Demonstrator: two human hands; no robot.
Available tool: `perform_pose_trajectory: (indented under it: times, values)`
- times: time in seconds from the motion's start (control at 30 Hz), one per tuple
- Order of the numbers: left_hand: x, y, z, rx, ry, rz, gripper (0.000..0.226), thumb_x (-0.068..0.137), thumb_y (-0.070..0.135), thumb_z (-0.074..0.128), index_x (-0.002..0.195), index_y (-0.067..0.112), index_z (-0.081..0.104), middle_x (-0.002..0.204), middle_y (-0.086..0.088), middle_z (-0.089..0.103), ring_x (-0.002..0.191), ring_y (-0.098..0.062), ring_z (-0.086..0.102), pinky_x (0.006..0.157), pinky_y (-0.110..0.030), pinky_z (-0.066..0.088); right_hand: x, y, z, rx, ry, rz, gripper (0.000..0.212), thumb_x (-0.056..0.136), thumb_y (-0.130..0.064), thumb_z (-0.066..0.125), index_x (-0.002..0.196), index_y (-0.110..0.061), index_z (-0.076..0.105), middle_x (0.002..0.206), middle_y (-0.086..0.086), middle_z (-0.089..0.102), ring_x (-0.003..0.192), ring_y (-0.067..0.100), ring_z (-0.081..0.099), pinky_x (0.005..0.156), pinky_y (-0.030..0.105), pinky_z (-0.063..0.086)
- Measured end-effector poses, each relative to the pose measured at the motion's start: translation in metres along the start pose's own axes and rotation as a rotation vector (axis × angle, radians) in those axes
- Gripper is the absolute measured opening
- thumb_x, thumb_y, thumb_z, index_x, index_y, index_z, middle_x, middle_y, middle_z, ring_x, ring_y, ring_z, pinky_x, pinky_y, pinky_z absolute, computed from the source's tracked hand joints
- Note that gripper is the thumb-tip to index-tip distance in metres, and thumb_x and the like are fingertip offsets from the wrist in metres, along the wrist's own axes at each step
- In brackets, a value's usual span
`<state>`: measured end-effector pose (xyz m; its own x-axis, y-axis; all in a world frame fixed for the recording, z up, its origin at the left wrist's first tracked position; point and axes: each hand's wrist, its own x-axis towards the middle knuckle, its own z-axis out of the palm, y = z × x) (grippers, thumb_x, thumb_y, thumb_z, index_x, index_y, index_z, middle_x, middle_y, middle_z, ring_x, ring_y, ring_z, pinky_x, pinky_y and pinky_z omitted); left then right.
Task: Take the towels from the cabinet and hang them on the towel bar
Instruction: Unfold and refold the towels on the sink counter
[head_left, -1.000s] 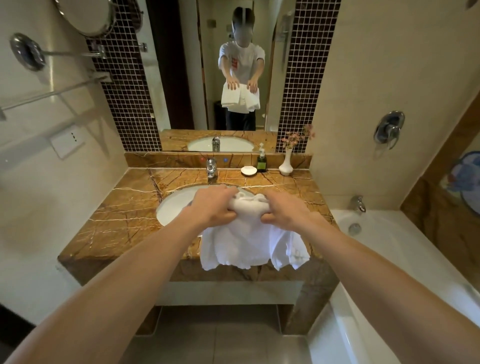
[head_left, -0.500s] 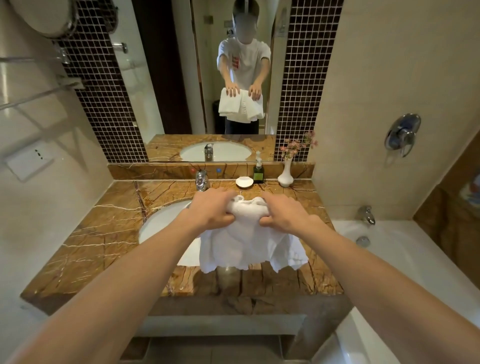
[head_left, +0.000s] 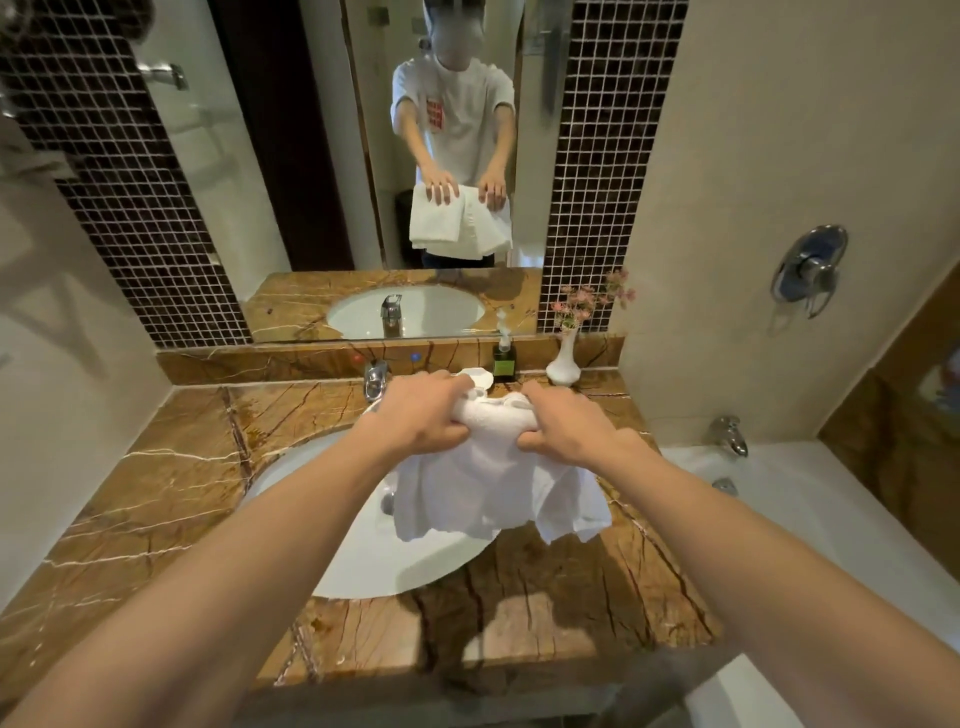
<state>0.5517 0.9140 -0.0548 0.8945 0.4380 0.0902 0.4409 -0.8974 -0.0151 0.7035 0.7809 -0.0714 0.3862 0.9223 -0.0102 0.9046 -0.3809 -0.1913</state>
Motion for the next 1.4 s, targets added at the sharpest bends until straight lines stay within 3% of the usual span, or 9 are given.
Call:
perform_pose_trajectory:
  times: [0.17,0.37,0.6,0.73,0.93,1.07,1.4]
  values:
    - [0.033,-0.009,0.005,-0.055,-0.012,0.029,0.054,0.076,0.036,0.056,0.129,0.029,0.046,0.117,-0.003,0.058,0.104,-0.026,0.056,0.072,-0.036,0.038,0.023,0.011,-0.005,0.005,0.023,0.031,0.039,0.079,-0.036,0.064,0.108,-0.017,0.046,0.1,0.007,0.06,0.079,0.025,0.054,0.059,0.032,0.037]
    - [0.065,-0.002,0.012,-0.051,-0.02,0.075,0.053,0.078,0.037,0.056,0.129,0.029,0.046,0.117,-0.003,0.058,0.104,-0.025,0.056,0.072,-0.035,0.037,0.031,0.032,-0.005,-0.023,0.038,0.085,0.04,0.081,-0.036,0.064,0.109,-0.017,0.044,0.108,0.011,0.06,0.093,0.034,0.059,0.064,0.034,0.038]
    - [0.115,0.013,0.023,-0.057,-0.012,0.102,0.054,0.076,0.04,0.055,0.128,0.03,0.046,0.116,-0.002,0.058,0.103,-0.026,0.057,0.074,-0.037,0.044,0.05,0.071,-0.013,-0.034,0.029,0.127,0.043,0.082,-0.037,0.065,0.111,-0.017,0.04,0.101,0.01,0.059,0.086,0.032,0.057,0.063,0.036,0.041]
    - [0.144,0.023,0.026,-0.047,-0.013,0.11,0.051,0.077,0.041,0.055,0.126,0.028,0.046,0.113,-0.003,0.059,0.099,-0.025,0.057,0.073,-0.036,0.043,0.064,0.095,-0.019,-0.027,0.039,0.124,0.059,0.083,-0.033,0.065,0.127,-0.009,0.034,0.084,0.004,0.052,0.072,0.028,0.053,0.056,0.035,0.039]
    - [0.186,0.039,0.03,-0.038,-0.038,0.1,0.053,0.077,0.041,0.056,0.128,0.028,0.046,0.118,-0.002,0.06,0.103,-0.025,0.058,0.077,-0.037,0.047,0.087,0.137,-0.02,-0.026,0.019,0.103,0.064,0.086,-0.035,0.063,0.134,-0.009,0.029,0.091,0.009,0.053,0.077,0.028,0.051,0.063,0.037,0.043]
    - [0.208,0.049,0.039,-0.036,-0.059,0.086,0.053,0.077,0.042,0.055,0.127,0.029,0.045,0.118,-0.002,0.059,0.103,-0.024,0.058,0.081,-0.039,0.049,0.1,0.162,-0.014,0.01,0.012,0.1,0.056,0.084,-0.036,0.066,0.126,-0.013,0.037,0.093,0.007,0.054,0.082,0.028,0.054,0.069,0.04,0.047]
    - [0.234,0.057,0.056,0.005,-0.081,0.071,0.057,0.08,0.043,0.055,0.133,0.03,0.041,0.123,-0.003,0.056,0.108,-0.025,0.054,0.081,-0.039,0.044,0.121,0.192,0.002,0.03,0.008,0.088,0.045,0.082,-0.037,0.067,0.112,-0.014,0.042,0.09,0.004,0.049,0.08,0.026,0.052,0.067,0.039,0.048]
